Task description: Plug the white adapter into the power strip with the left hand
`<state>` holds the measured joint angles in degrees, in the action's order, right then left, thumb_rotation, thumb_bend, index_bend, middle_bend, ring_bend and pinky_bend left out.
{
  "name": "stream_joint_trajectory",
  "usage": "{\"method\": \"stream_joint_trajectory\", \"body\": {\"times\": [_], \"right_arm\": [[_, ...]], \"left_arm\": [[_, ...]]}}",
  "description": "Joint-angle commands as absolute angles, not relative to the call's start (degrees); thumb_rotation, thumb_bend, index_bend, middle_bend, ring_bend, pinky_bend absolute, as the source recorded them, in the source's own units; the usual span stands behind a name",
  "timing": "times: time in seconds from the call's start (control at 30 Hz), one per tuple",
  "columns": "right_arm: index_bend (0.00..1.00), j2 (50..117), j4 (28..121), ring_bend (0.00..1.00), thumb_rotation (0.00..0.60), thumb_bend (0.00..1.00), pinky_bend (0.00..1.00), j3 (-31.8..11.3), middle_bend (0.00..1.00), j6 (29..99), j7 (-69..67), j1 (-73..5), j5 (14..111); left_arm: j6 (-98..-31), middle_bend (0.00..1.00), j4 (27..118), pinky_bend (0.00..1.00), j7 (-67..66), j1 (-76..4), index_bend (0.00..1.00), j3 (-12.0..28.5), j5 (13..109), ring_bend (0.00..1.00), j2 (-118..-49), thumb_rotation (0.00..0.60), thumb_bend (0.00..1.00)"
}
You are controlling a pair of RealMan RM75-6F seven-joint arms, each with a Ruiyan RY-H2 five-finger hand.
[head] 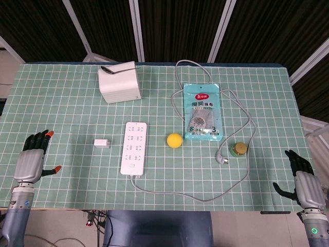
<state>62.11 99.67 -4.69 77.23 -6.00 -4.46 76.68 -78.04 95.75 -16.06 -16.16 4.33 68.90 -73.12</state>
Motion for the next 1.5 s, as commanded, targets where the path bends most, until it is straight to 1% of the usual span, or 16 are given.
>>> {"method": "stream_joint_trajectory", "body": {"times": [0.03,0.4,0.43,0.47,0.5,0.53,0.57,0.63,0.7,0.8,0.9,1.03,1.33,1.5], "right_arm": [[0.0,62.1,99.6,0.0,0.6,0.34,0.0,-4.6,0.0,77.2,-6.1,-4.4,76.7],[0.0,61.9,100.2,0.0,0.6,0.34,0.0,-4.7,0.0,77.1,-6.3,-4.4,76.3],[0.0,61.9,100.2,0.0,0.6,0.34,0.0,-4.7,0.0,77.1,-6.3,-4.4,76.3],[0.0,61.9,100.2,0.0,0.6,0.34,0.0,-4.7,0.0,77.1,-6.4,-4.4,76.4],[0.0,61.8,100.2,0.0,0.6,0.34,0.0,-4.7,0.0,77.0,-6.4,-4.4,76.4],[0.0,61.8,100.2,0.0,0.6,0.34,0.0,-4.7,0.0,77.0,-6.4,-4.4,76.5],[0.0,61.8,100.2,0.0,0.6,0.34,0.0,-4.6,0.0,77.1,-6.5,-4.4,76.6],[0.0,61.7,100.1,0.0,0.6,0.34,0.0,-4.6,0.0,77.0,-6.7,-4.3,76.6],[0.0,61.7,100.2,0.0,0.6,0.34,0.0,-4.6,0.0,77.1,-6.8,-4.3,76.7],[0.0,61.6,100.2,0.0,0.6,0.34,0.0,-4.5,0.0,77.1,-6.8,-4.3,76.8],[0.0,61.6,100.2,0.0,0.6,0.34,0.0,-4.6,0.0,77.1,-6.9,-4.3,76.7],[0.0,61.5,100.2,0.0,0.6,0.34,0.0,-4.6,0.0,77.0,-7.1,-4.3,76.7],[0.0,61.4,100.3,0.0,0.6,0.34,0.0,-4.6,0.0,76.9,-7.4,-4.3,76.6],[0.0,61.3,100.3,0.0,0.6,0.34,0.0,-4.6,0.0,76.9,-7.4,-4.3,76.6]], "left_arm": [[-77.9,0.0,95.8,0.0,-16.2,-16.1,0.03,4.4,68.9,0.0,-73.2,0.6,0.1],[-76.7,0.0,96.6,0.0,-18.5,-16.7,0.03,5.4,67.8,0.0,-73.4,0.6,0.1],[-76.6,0.02,96.7,0.01,-18.9,-16.8,0.03,5.5,67.7,0.0,-73.3,0.6,0.12],[-76.5,0.05,96.9,0.04,-19.5,-16.9,0.03,5.6,67.6,0.03,-73.2,0.6,0.15],[-76.4,0.13,97.0,0.12,-20.1,-17.1,0.04,5.7,67.4,0.08,-73.2,0.6,0.21],[-76.3,0.23,97.3,0.23,-21.2,-17.4,0.06,5.9,67.3,0.18,-73.0,0.6,0.28],[-75.3,0.34,97.5,0.36,-22.7,-18.1,0.08,5.9,66.9,0.29,-72.9,0.6,0.33],[-72.6,0.49,98.5,0.53,-25.8,-19.7,0.12,6.4,64.4,0.46,-72.3,0.6,0.37],[-70.5,0.6,99.5,0.61,-28.5,-21.1,0.15,6.7,62.0,0.56,-71.9,0.6,0.4],[-67.9,0.7,101.0,0.67,-32.5,-23.0,0.19,7.4,57.9,0.65,-71.5,0.6,0.42],[-65.4,0.76,102.4,0.7,-36.1,-25.2,0.23,8.1,52.5,0.69,-71.2,0.6,0.44],[-62.6,0.78,103.4,0.71,-40.7,-28.7,0.24,8.9,44.8,0.72,-71.4,0.6,0.44],[-61.1,0.79,102.3,0.71,-46.1,-34.2,0.24,8.5,36.0,0.72,-74.5,0.6,0.44],[-61.0,0.79,101.4,0.71,-46.7,-36.1,0.24,8.2,34.2,0.72,-76.3,0.6,0.45]]}}
